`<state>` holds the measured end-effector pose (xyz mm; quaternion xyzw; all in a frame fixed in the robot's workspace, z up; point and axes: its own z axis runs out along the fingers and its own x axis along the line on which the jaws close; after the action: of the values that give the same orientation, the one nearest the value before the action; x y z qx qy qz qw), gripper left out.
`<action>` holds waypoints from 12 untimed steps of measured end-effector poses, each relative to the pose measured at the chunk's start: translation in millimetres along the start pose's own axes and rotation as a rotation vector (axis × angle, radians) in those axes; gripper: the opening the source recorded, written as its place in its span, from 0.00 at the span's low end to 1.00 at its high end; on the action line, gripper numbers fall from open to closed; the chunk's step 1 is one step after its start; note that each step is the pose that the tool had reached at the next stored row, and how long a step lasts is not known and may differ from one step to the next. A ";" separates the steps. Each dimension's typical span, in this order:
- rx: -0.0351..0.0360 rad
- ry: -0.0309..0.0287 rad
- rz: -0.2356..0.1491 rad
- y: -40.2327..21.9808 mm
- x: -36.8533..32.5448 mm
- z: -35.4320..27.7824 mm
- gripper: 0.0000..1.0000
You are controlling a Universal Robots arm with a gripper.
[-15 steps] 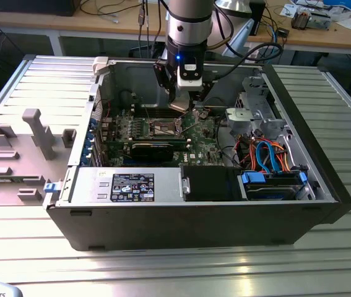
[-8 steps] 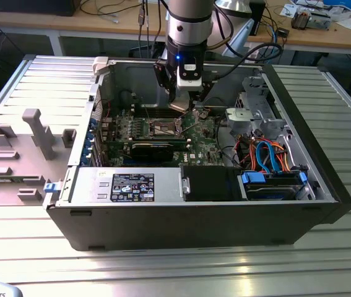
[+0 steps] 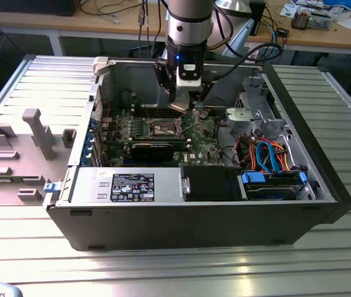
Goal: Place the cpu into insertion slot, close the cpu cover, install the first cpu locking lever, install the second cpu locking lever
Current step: 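Place the cpu into insertion slot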
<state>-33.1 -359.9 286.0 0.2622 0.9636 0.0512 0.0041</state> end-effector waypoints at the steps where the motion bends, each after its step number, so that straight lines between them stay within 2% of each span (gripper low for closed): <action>1: 0.0000 -0.0001 0.001 0.0 0.0 0.0 0.54; 7: -0.0005 -0.0026 0.026 0.0 0.0 0.3 0.54; 12: -0.0005 -0.0034 0.033 -0.1 0.0 0.3 0.54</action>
<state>-33.2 -359.9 285.7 0.2782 0.9592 0.0511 0.0050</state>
